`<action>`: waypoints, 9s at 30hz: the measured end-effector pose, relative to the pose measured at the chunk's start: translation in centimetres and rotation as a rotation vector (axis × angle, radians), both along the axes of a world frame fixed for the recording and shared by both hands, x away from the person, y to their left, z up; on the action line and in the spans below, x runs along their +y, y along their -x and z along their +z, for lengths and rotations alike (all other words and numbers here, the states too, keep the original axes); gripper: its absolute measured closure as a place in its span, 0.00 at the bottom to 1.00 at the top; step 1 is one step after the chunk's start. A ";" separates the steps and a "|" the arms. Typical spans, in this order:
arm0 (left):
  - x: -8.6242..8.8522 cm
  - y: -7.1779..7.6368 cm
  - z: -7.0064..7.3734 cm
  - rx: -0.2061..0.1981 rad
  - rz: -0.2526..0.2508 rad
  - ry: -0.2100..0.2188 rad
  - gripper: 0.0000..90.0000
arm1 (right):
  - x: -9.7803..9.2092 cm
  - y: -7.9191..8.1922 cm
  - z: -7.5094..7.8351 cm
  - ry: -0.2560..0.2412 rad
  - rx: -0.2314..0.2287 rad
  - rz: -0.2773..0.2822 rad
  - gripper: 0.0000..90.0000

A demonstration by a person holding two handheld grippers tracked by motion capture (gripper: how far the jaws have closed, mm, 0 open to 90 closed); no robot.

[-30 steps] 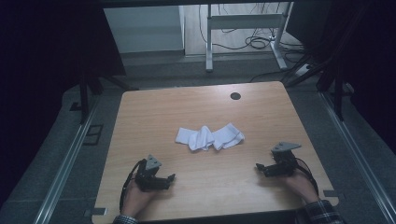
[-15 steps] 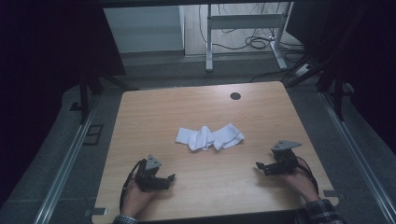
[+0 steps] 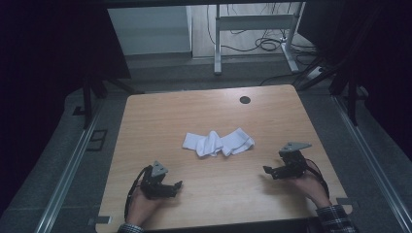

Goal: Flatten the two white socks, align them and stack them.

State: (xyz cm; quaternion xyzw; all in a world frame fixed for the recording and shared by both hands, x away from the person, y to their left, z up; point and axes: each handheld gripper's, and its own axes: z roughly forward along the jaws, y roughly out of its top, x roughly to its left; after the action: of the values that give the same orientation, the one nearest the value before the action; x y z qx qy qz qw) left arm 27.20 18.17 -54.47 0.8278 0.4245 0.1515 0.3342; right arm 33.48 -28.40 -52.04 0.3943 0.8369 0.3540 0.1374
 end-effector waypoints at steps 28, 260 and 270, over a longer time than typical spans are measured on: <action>0.0 0.0 0.0 -0.001 0.004 0.001 0.13 | 2.2 -3.7 3.1 -0.032 -0.007 -0.037 0.40; -5.7 -3.7 8.2 -0.105 -0.008 0.081 0.96 | 2.0 -1.6 5.8 -0.113 -0.008 0.025 0.93; -2.5 -0.1 5.3 -0.056 0.035 0.065 0.96 | 5.8 -1.1 3.7 -0.062 0.056 0.116 0.93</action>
State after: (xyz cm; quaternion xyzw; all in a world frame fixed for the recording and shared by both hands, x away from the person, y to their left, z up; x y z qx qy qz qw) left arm 27.28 15.71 -49.15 0.8045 0.4341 0.1665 0.3697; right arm 34.56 -22.61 -48.37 0.3589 0.8506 0.3757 0.0809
